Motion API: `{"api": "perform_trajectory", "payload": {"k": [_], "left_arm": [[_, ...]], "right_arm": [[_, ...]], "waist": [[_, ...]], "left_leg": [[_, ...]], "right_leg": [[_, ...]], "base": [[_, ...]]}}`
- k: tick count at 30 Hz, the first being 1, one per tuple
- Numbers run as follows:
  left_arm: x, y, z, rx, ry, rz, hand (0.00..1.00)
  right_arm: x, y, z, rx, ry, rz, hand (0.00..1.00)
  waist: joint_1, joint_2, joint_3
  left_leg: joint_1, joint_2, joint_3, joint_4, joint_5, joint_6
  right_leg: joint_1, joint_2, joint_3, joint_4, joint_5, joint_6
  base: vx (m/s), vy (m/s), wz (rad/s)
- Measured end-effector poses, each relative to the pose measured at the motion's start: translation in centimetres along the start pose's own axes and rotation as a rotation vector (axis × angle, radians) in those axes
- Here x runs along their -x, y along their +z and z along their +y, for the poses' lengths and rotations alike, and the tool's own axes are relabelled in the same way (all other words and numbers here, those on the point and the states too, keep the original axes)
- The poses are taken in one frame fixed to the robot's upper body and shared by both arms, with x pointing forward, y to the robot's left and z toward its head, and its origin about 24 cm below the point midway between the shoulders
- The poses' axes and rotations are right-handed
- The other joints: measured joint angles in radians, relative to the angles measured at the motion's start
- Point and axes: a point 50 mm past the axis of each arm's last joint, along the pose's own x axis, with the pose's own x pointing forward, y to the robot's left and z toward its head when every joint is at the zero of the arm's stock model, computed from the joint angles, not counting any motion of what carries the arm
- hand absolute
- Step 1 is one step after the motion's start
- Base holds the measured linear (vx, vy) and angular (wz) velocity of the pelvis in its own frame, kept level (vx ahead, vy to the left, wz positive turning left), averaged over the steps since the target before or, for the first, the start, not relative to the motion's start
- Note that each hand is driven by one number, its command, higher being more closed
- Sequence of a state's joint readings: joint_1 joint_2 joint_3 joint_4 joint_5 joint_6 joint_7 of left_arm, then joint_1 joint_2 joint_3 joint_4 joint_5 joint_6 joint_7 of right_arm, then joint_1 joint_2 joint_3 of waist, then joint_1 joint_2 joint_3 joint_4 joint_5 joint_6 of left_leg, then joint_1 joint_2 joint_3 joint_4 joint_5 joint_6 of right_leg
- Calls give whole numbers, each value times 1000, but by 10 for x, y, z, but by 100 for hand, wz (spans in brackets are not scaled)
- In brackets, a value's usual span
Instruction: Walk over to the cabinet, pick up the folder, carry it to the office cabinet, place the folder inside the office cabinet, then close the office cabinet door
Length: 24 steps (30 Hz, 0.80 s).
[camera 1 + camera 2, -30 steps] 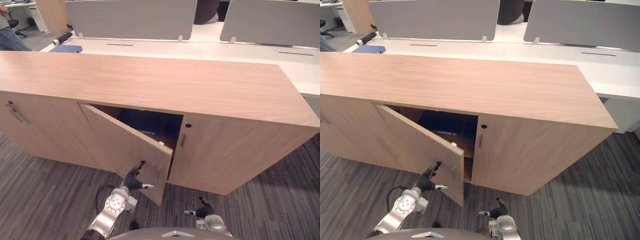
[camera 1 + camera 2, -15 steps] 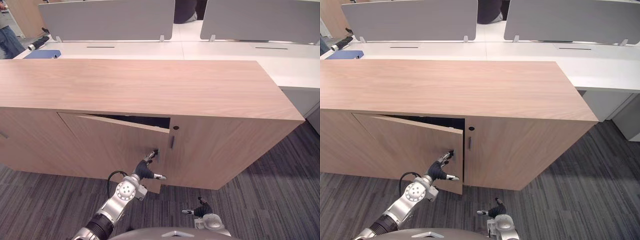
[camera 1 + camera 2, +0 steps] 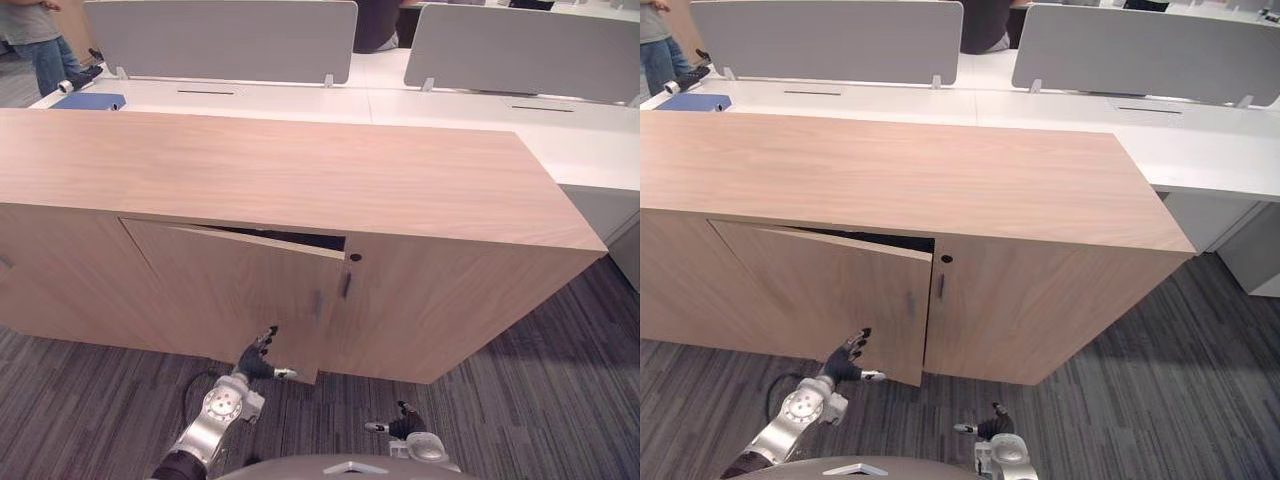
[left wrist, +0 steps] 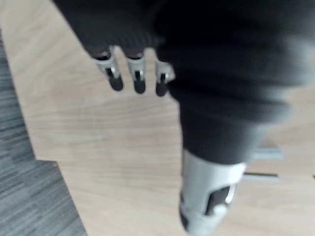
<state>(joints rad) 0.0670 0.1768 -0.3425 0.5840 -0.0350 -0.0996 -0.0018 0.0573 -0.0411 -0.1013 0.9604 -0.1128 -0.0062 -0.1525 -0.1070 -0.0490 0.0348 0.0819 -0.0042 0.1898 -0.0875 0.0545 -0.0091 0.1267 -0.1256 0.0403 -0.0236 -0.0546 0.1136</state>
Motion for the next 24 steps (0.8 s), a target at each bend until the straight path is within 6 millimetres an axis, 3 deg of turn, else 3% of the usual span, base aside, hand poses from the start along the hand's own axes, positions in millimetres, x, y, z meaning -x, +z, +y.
{"api": "perform_trajectory", "payload": {"k": [13,24], "left_arm": [[45,-103,28,192,253,447,0],[54,-114,41,232,368,503,0]], "right_arm": [[-1,-7,-2,-28,-7,49,0],[-2,-12,-5,-81,-24,84,0]], "waist": [[34,-10,7],[47,-22,20]], "left_leg": [[2,-12,-23,0,-4,-4],[2,-13,-25,0,-16,-3]], "right_leg": [[16,-10,-27,2,-9,2],[15,-10,-31,10,-27,-8]], "base": [[-7,-11,6],[9,-9,0]]}}
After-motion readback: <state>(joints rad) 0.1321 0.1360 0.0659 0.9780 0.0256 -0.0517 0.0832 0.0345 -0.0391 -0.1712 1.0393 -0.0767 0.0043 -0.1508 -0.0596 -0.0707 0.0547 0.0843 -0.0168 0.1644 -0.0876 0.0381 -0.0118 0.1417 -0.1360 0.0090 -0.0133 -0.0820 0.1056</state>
